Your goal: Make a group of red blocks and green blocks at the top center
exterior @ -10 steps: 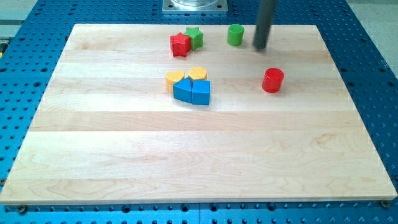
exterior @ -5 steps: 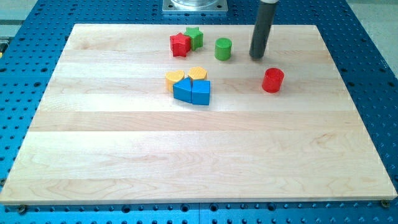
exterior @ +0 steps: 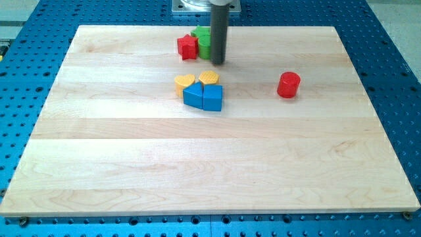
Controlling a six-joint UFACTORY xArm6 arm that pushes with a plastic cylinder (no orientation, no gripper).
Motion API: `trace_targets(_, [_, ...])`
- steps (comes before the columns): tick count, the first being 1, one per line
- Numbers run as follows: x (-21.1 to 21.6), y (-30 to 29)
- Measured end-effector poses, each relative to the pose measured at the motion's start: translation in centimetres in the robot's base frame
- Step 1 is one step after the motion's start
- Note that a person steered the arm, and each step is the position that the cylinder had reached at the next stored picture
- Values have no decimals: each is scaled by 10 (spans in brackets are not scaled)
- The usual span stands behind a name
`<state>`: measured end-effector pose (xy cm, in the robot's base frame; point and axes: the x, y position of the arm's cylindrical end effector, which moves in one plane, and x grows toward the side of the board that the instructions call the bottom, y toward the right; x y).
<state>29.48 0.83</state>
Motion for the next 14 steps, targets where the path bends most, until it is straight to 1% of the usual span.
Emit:
trace_targets(1, [3, 59])
trace_targets(2, [2, 206])
trace_targets(3, [53, 297])
trace_targets(4, [141, 221])
trace_targets(5, [102, 183])
trace_targets(6, [34, 100])
trace_targets(7, [66, 183])
trace_targets(8, [88, 246])
trace_targets(9, [135, 180])
trace_targets(10, [70, 104])
trace_targets(11, [6, 60])
trace_targets(12, [-6, 88])
trace_targets(13, [-33, 72])
trace_targets(14, [-35, 48])
